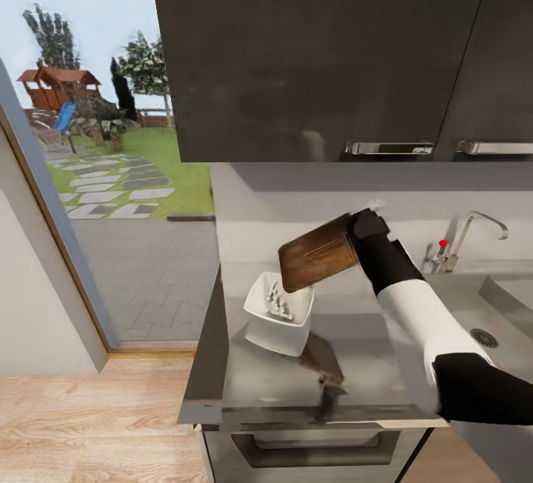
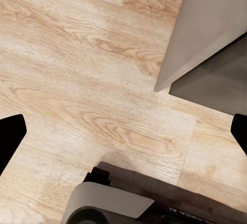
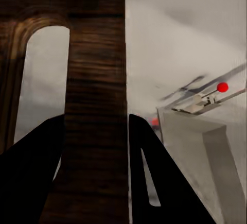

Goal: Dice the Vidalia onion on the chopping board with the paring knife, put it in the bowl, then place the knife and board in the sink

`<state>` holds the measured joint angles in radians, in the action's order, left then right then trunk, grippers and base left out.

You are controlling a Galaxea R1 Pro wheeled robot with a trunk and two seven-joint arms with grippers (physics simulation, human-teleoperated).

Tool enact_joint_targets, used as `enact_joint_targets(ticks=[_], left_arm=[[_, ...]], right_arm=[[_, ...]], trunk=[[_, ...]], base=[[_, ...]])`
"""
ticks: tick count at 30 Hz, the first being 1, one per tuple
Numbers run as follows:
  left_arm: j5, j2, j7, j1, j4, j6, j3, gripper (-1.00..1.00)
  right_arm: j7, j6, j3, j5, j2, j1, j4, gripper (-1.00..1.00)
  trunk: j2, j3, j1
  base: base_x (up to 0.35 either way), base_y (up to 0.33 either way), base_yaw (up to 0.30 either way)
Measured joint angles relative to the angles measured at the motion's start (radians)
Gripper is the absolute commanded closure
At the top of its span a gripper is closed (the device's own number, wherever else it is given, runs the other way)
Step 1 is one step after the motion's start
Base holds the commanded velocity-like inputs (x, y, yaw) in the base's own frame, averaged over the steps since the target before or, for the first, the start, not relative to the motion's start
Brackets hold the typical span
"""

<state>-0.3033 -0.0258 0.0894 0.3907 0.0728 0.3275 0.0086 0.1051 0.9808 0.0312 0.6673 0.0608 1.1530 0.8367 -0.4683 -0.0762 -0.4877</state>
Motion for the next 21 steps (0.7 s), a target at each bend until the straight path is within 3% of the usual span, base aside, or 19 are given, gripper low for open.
enact_joint_targets(ticks=[2, 4, 6, 8, 12, 17, 18, 19, 20, 21], left_arm=[[0.000, 0.000, 0.000, 0.000, 0.000, 0.000, 0.000, -1.00], [0.001, 0.000, 0.000, 0.000, 0.000, 0.000, 0.000, -1.00], [0.000, 0.000, 0.000, 0.000, 0.000, 0.000, 0.000, -1.00], [0.000, 0.000, 0.000, 0.000, 0.000, 0.000, 0.000, -1.00], [0.000, 0.000, 0.000, 0.000, 0.000, 0.000, 0.000, -1.00], [0.000, 0.000, -0.001, 0.000, 0.000, 0.000, 0.000, -1.00], [0.000, 0.000, -0.001, 0.000, 0.000, 0.000, 0.000, -1.00], [0.000, 0.000, -0.002, 0.000, 0.000, 0.000, 0.000, -1.00], [0.000, 0.000, -0.002, 0.000, 0.000, 0.000, 0.000, -1.00], [-0.001, 0.000, -0.002, 0.000, 0.000, 0.000, 0.000, -1.00]], right_arm=[[0.054, 0.003, -0.053, -0.004, -0.013, 0.000, 0.030, 1.00], [0.130, 0.003, -0.104, -0.012, -0.049, 0.000, 0.054, 1.00], [0.196, 0.000, -0.122, 0.006, -0.078, 0.000, 0.062, 1.00], [0.250, 0.002, -0.129, -0.011, -0.096, 0.000, 0.064, 1.00], [0.368, 0.001, -0.170, -0.007, -0.135, 0.000, 0.067, 1.00], [0.405, -0.001, -0.245, -0.007, -0.150, 0.000, 0.060, 1.00], [0.408, -0.002, -0.253, -0.009, -0.156, 0.000, 0.058, 1.00], [0.448, 0.000, -0.264, -0.017, -0.183, -0.001, 0.026, 1.00], [0.469, -0.008, -0.266, 0.009, -0.188, -0.001, 0.010, 1.00], [0.489, -0.005, -0.266, -0.003, -0.190, -0.001, -0.003, 1.00]], trunk=[[0.000, 0.000, 0.000], [0.000, 0.000, 0.000], [0.000, 0.000, 0.000], [0.000, 0.000, 0.000], [0.000, 0.000, 0.000], [0.000, 0.000, 0.000], [0.000, 0.000, 0.000], [0.000, 0.000, 0.000], [0.001, 0.000, 0.000], [0.001, 0.000, 0.000]], base=[[0.000, 0.000, 0.000], [0.000, 0.000, 0.000], [0.000, 0.000, 0.000], [0.000, 0.000, 0.000], [0.000, 0.000, 0.000], [0.000, 0.000, 0.000], [0.000, 0.000, 0.000], [0.000, 0.000, 0.000], [0.000, 0.000, 0.000], [0.000, 0.000, 0.000]])
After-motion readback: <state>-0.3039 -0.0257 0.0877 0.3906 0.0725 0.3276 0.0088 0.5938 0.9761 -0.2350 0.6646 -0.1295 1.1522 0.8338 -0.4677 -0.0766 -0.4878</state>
